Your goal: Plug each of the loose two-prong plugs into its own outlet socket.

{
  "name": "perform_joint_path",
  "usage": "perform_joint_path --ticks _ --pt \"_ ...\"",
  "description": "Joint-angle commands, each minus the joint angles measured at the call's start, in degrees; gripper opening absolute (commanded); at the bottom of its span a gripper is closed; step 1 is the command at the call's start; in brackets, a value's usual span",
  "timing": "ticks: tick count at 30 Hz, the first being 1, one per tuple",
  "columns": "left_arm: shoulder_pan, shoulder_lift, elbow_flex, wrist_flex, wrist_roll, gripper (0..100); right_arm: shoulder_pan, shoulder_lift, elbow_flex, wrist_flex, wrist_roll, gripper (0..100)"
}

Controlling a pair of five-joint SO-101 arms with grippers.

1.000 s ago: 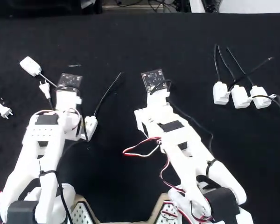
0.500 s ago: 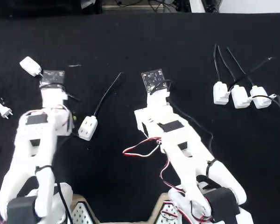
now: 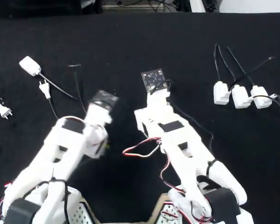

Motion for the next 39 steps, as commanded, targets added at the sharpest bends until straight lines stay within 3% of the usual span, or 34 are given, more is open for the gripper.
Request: perform_joint_path --ticks 1,3,8,14,18,22,25,29,34,39 --pt "5.8 -5.9 -3.6 0.1 -0.4 18 1.1 -2.2 -0.7 0.0 -0.5 19.4" --pt "5.1 -8.6 -5.5 1.3 -0.6 18 1.1 -2.2 -0.7 0.0 -0.4 19.4" --pt "-4.3 -15.1 -13.9 7.0 -0.3 18 1.0 -2.2 -0.7 0.0 -0.6 19.4" --pt "-13.6 -10.4 -9.9 -5.9 11.8 18 1.0 -2.2 -0.7 0.0 -0.5 19.4" --pt "-14.1 1.1 -9.5 -14.8 19.0 19 1.0 -2.2 -0.7 0.0 -0.4 19.4" --pt "-13.3 13.2 -13.7 -18.2 23.2 19 1.0 -2.2 -0.7 0.0 -0.4 19.4" --pt "-13.4 20.6 -17.5 -16.9 23.6 18 1.0 -2.2 -0.7 0.0 -0.4 19.4" --pt "-13.4 25.9 -20.5 -9.1 23.0 18 1.0 -2.2 -0.7 0.0 -0.4 19.4" --pt "-12.9 25.8 -23.1 2.0 17.7 18 0.9 -2.2 -0.7 0.0 -0.4 19.4" --pt "-13.5 21.5 -22.7 8.1 12.7 18 0.9 -2.2 -0.7 0.0 -0.4 19.4"
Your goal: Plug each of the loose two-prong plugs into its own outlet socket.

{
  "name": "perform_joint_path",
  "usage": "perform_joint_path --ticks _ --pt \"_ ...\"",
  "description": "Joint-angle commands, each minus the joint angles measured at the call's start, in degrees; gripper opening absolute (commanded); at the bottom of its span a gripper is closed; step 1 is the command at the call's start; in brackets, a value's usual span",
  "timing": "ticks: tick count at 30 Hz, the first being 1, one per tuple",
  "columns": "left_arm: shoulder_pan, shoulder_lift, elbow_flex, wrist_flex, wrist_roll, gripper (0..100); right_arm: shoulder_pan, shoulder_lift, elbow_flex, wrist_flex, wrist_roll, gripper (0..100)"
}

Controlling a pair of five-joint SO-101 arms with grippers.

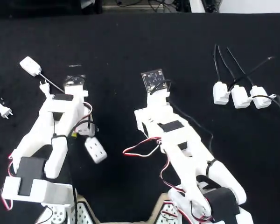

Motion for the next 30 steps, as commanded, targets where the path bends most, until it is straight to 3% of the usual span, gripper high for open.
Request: perform_joint_path --ticks 1,7,13,17,22,30 --pt "-0.1 -6.1 -2.5 5.1 -4.3 18 0.9 -2.2 -0.7 0.0 -0.4 19.4" --pt "-3.1 -18.7 -2.2 6.5 -9.7 18 0.9 -2.2 -0.7 0.0 -0.4 19.4" --pt "-2.5 -22.6 3.9 14.3 -31.2 18 0.9 -2.2 -0.7 0.0 -0.4 19.4" --pt "-2.4 -20.9 7.7 17.1 -39.0 18 0.9 -2.2 -0.7 0.0 -0.4 19.4" --pt "0.6 -20.2 10.6 13.3 -38.9 18 0.9 -2.2 -0.7 0.0 -0.4 19.4" --pt "13.5 -20.2 11.7 3.9 -19.7 18 0.9 -2.2 -0.7 0.0 -0.4 19.4"
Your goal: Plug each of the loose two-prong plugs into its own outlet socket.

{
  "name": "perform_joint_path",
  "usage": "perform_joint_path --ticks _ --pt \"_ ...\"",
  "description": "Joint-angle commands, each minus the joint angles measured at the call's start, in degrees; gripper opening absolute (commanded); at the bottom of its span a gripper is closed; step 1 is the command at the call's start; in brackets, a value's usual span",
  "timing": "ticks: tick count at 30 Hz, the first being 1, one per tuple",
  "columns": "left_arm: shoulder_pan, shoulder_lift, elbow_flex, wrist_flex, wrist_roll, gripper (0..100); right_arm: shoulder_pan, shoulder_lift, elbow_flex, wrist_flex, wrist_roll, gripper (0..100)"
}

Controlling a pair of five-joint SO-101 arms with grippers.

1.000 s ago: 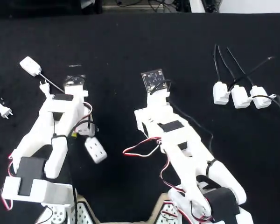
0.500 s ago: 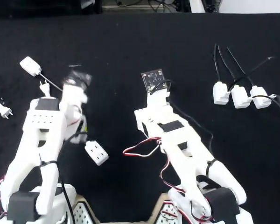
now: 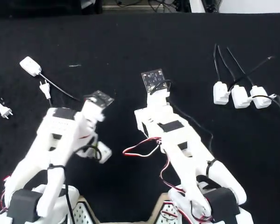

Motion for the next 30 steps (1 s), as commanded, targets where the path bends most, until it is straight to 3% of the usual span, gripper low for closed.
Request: perform_joint_path --ticks 1,6,9,13,16,22,26,30 --pt "8.7 -0.1 -0.1 -5.2 10.8 18 0.9 -2.2 -0.7 0.0 -0.4 19.4" --pt "15.4 -0.1 -0.1 -9.5 17.3 18 0.9 -2.2 -0.7 0.0 -0.4 19.4" --pt "16.2 -0.8 -0.6 -9.2 17.6 18 0.9 -2.2 -0.7 0.0 -0.4 19.4" --pt "11.5 -0.8 -5.0 -4.4 17.6 18 0.9 -2.2 -0.7 0.0 -0.4 19.4" --pt "4.3 -0.2 -9.1 -3.8 17.6 18 0.9 -2.2 -0.7 0.0 -0.4 19.4" --pt "-8.7 3.2 -4.0 -19.2 17.6 18 1.1 -2.2 -0.7 0.0 -0.4 19.4" --pt "-8.8 6.3 -0.7 -20.8 16.2 18 1.1 -2.2 -0.7 0.0 -0.4 19.4" --pt "-5.6 6.4 -0.7 -15.6 12.2 18 0.9 -2.2 -0.6 0.0 -0.4 19.4"
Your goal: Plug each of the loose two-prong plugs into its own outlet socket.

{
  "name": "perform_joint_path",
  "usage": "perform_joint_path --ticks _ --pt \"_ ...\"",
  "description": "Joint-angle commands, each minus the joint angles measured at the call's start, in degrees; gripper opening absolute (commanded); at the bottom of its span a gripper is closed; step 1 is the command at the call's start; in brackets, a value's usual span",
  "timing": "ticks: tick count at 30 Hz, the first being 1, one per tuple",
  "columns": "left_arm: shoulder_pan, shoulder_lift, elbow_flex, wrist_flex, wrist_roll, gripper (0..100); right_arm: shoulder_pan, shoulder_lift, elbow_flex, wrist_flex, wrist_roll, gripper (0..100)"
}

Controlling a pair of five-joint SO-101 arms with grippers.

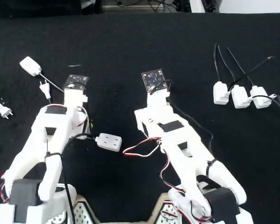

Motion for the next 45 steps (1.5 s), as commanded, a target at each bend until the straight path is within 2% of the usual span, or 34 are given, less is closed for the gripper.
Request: perform_joint_path --ticks 1,8,17,24,31,37,45 --pt "3.9 -0.7 -1.2 5.4 -2.8 18 0.8 -2.2 -0.6 0.0 -0.4 19.4" --pt "11.1 -4.1 0.1 12.7 -2.8 18 -1.1 -2.2 -0.6 0.0 -0.4 19.4" --pt "11.6 -11.7 -0.9 16.1 -2.8 18 -1.2 -2.2 -0.6 0.0 -0.4 19.4" --pt "8.6 -14.1 2.2 8.7 -3.3 18 -1.1 -2.2 -0.6 0.0 -0.4 19.4" --pt "3.7 -7.8 5.8 -1.2 -4.4 18 -1.2 -2.5 -0.7 0.0 -0.4 19.4" --pt "10.4 -6.6 5.9 -1.1 -1.8 18 -1.2 -2.7 -0.7 0.0 -0.4 19.4" --pt "18.9 -6.9 5.9 6.9 0.9 18 -1.1 -2.7 -0.7 0.0 -0.4 19.4"
